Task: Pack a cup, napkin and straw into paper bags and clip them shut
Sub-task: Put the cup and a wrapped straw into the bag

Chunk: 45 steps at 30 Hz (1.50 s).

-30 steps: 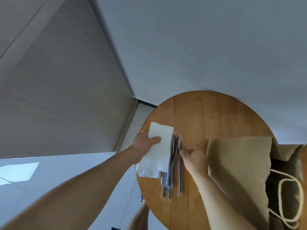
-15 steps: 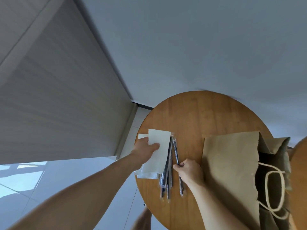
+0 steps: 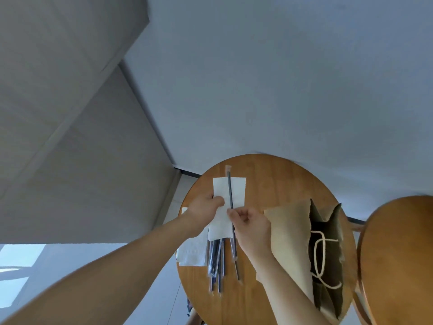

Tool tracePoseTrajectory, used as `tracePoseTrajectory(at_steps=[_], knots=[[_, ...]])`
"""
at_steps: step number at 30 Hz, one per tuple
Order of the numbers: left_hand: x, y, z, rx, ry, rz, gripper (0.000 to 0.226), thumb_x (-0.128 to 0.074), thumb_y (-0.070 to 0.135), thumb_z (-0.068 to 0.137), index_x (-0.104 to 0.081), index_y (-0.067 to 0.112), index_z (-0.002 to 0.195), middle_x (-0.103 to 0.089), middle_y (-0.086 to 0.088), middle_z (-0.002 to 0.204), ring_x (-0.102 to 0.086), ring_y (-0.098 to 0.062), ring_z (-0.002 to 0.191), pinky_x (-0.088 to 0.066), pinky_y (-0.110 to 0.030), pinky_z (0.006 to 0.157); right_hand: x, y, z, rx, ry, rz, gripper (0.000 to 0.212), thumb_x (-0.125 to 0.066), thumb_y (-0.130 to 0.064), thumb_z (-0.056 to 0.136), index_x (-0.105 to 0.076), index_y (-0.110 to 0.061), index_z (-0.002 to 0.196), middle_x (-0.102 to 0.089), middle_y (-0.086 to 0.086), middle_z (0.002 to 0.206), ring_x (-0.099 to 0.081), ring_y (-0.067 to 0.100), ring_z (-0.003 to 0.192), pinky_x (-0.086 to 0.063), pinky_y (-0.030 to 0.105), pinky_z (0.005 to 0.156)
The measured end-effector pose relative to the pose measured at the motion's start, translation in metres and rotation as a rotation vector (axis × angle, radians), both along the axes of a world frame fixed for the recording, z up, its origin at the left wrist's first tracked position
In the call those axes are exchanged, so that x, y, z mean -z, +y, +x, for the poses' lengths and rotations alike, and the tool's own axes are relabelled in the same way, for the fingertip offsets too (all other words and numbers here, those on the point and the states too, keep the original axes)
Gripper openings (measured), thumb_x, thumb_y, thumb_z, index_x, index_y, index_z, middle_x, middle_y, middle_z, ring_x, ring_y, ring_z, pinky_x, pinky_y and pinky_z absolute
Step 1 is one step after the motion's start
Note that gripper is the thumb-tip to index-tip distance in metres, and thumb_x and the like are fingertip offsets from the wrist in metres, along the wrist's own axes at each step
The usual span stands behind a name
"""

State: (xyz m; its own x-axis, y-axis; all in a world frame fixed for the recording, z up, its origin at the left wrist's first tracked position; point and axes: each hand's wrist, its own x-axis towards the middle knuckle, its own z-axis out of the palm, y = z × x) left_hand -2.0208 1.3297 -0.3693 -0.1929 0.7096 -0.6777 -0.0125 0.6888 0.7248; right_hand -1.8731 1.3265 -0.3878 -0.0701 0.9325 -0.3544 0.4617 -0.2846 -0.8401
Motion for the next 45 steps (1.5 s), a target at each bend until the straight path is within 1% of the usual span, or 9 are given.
tracePoseTrajectory(at_steps=[5,10,14,18,32,35,37,40,45], knots=[[-0.057,0.017,0.007,-0.028,-0.101,0.211,0.017,-0.068,0.026,0.091,-0.071,0.021,0.106,-0.076,0.000,0.097,-0.074,-0.020,0.089,-0.055,-0.027,0.063,-0.048,0.019,0.010,-0.033,-0.031,0.099,0.018,-0.071,-0.043,0.086,-0.071,-0.026,0.081,-0.069,-0.013,0.072,-0.063,-0.002,0.070,-0.049,0.012,0.059],[-0.105,0.035,0.024,0.000,-0.115,0.276,0.012,-0.069,0.023,0.091,-0.072,0.018,0.102,-0.077,-0.004,0.097,-0.074,-0.025,0.090,-0.059,-0.040,0.078,-0.098,0.027,0.026,-0.099,-0.052,0.177,0.015,-0.070,-0.047,0.086,-0.071,-0.032,0.086,-0.068,-0.019,0.078,-0.062,-0.007,0.076,-0.042,0.006,0.059],[-0.146,0.048,0.033,0.095,-0.111,0.344,0.013,-0.067,0.025,0.093,-0.071,0.018,0.104,-0.077,-0.001,0.098,-0.074,-0.021,0.091,-0.059,-0.037,0.078,-0.137,0.043,0.053,0.023,-0.023,0.292,0.029,-0.077,-0.046,0.079,-0.061,-0.034,0.099,-0.063,-0.019,0.093,-0.059,-0.004,0.084,-0.041,0.008,0.063],[-0.180,0.058,0.049,0.156,-0.178,0.382,0.016,-0.066,0.022,0.094,-0.068,0.012,0.106,-0.077,-0.004,0.098,-0.074,-0.023,0.091,-0.059,-0.032,0.070,-0.166,0.062,0.079,-0.001,0.217,0.153,0.038,-0.085,-0.030,0.075,-0.061,-0.030,0.104,-0.070,-0.012,0.100,-0.067,0.002,0.089,-0.057,0.026,0.080],[-0.203,0.074,0.117,0.307,-0.100,0.387,0.022,-0.066,0.029,0.094,-0.068,0.012,0.109,-0.074,-0.002,0.099,-0.073,-0.015,0.083,-0.057,-0.024,0.066,-0.194,0.079,0.150,-0.141,0.312,0.091,0.019,-0.081,-0.020,0.080,-0.071,-0.024,0.096,-0.076,-0.008,0.093,-0.073,0.010,0.085,-0.057,0.024,0.069],[-0.179,0.068,0.121,0.339,0.199,0.379,0.034,-0.059,0.023,0.096,-0.059,0.013,0.128,-0.068,-0.001,0.111,-0.068,-0.014,0.090,-0.055,-0.019,0.071,-0.192,0.089,0.167,0.090,0.135,0.261,0.015,-0.078,-0.023,0.083,-0.065,-0.030,0.086,-0.071,-0.013,0.086,-0.069,0.006,0.080,-0.055,0.025,0.065],[-0.152,0.052,0.116,0.691,0.505,0.272,0.050,-0.063,0.019,0.091,-0.049,0.017,0.139,-0.061,-0.003,0.125,-0.061,-0.017,0.105,-0.053,-0.026,0.086,-0.186,0.093,0.176,0.186,0.038,0.345,0.012,-0.074,-0.026,0.086,-0.063,-0.029,0.087,-0.066,-0.017,0.086,-0.064,0.000,0.079,-0.050,0.019,0.059],[-0.113,0.019,0.118,1.234,0.589,0.015,0.075,-0.072,0.033,0.083,-0.036,0.016,0.147,-0.056,-0.006,0.133,-0.057,-0.023,0.115,-0.050,-0.033,0.095,-0.166,0.090,0.176,0.180,-0.073,0.355,0.015,-0.071,-0.031,0.089,-0.061,-0.023,0.097,-0.061,-0.017,0.086,-0.059,-0.002,0.074,-0.040,0.007,0.050],[-0.083,-0.010,0.154,1.092,0.564,-0.032,0.071,-0.067,0.068,0.074,-0.058,0.016,0.122,-0.065,-0.005,0.114,-0.063,-0.025,0.103,-0.055,-0.042,0.094,-0.135,0.075,0.159,0.051,-0.208,0.317,0.016,-0.066,-0.033,0.091,-0.059,-0.022,0.100,-0.062,-0.011,0.091,-0.059,0.002,0.073,-0.037,0.004,0.043]])
